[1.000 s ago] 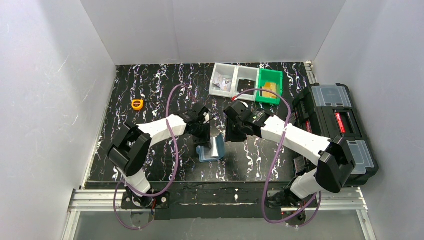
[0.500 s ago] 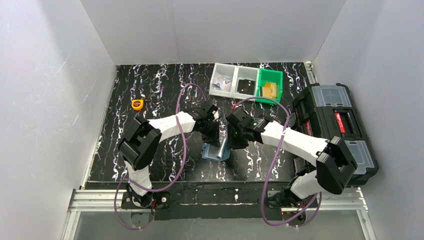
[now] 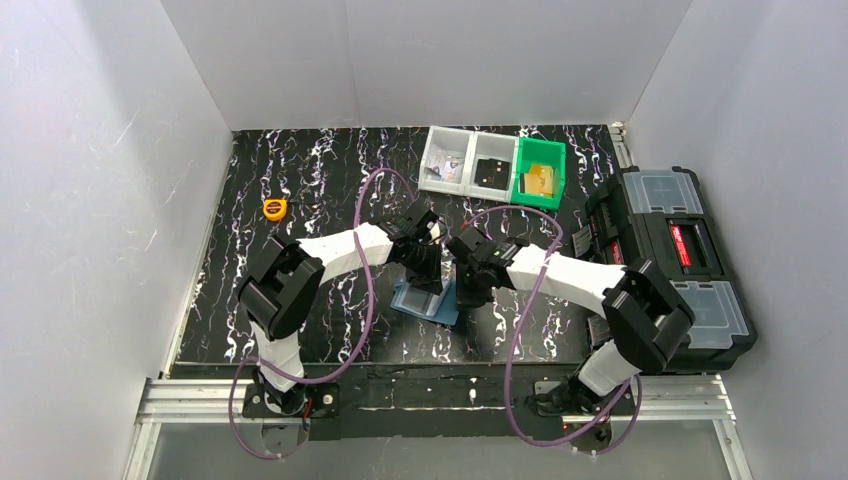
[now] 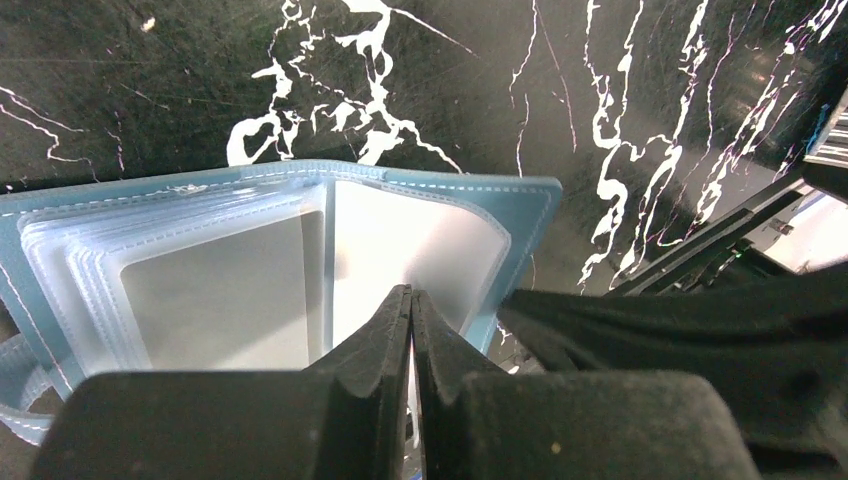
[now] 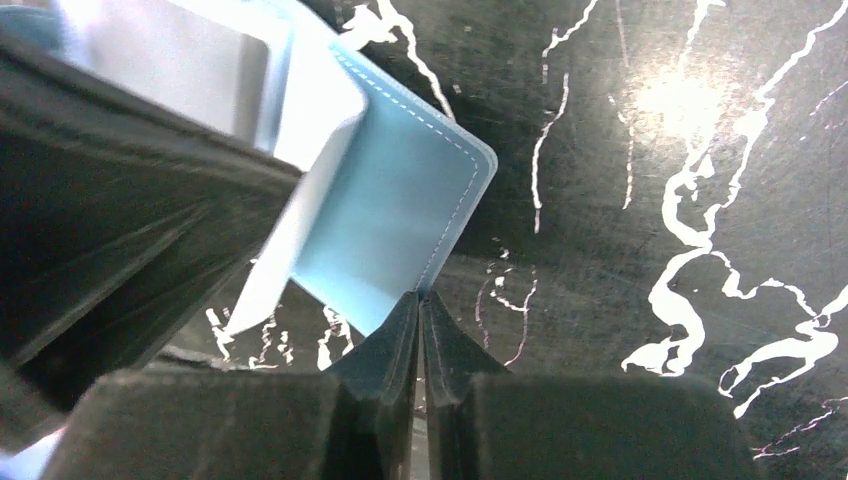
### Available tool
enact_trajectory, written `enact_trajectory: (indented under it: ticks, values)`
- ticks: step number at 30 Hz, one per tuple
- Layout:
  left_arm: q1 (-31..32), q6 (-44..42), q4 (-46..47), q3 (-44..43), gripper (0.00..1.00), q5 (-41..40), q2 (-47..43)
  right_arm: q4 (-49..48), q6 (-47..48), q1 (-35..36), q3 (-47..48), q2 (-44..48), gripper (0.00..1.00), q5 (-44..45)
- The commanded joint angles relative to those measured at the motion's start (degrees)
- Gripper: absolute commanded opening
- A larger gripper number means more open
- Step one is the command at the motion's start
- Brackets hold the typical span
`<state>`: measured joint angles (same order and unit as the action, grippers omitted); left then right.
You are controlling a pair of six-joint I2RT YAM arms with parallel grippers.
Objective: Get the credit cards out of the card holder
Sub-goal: Open the card holder at the center of the board.
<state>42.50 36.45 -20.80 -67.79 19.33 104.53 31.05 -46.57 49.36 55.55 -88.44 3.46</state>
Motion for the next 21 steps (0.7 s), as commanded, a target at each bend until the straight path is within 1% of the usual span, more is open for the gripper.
enact_trajectory:
  ticks: [1,8,11,15,21]
  values:
    - [0.23,0.0,-2.14,-0.67,0.04,0.79,-2.68,-0.59,-0.28,-1.21,-1.08,-1.86,0.11,1.05]
    - [0.21,0.57,-2.08,-0.02,0.04,1.13,-2.04,-2.87,1.16,-2.26,0.37,-5.65,0.1,-0.16]
    - [0.38,1.35,-2.1,-0.22,0.04,0.72,-0.76,-4.13,2.28,-3.85,0.78,-6.28,0.1,-0.59]
    - [0.85,3.02,-2.75,-1.21,0.04,-0.39,1.32,-5.1,4.5,-7.32,1.24,-5.55,0.1,-1.79]
    - [1.26,6.21,-3.15,-2.78,0.03,-1.98,4.7,-5.21,6.61,-8.06,2.74,-3.02,0.11,-3.06]
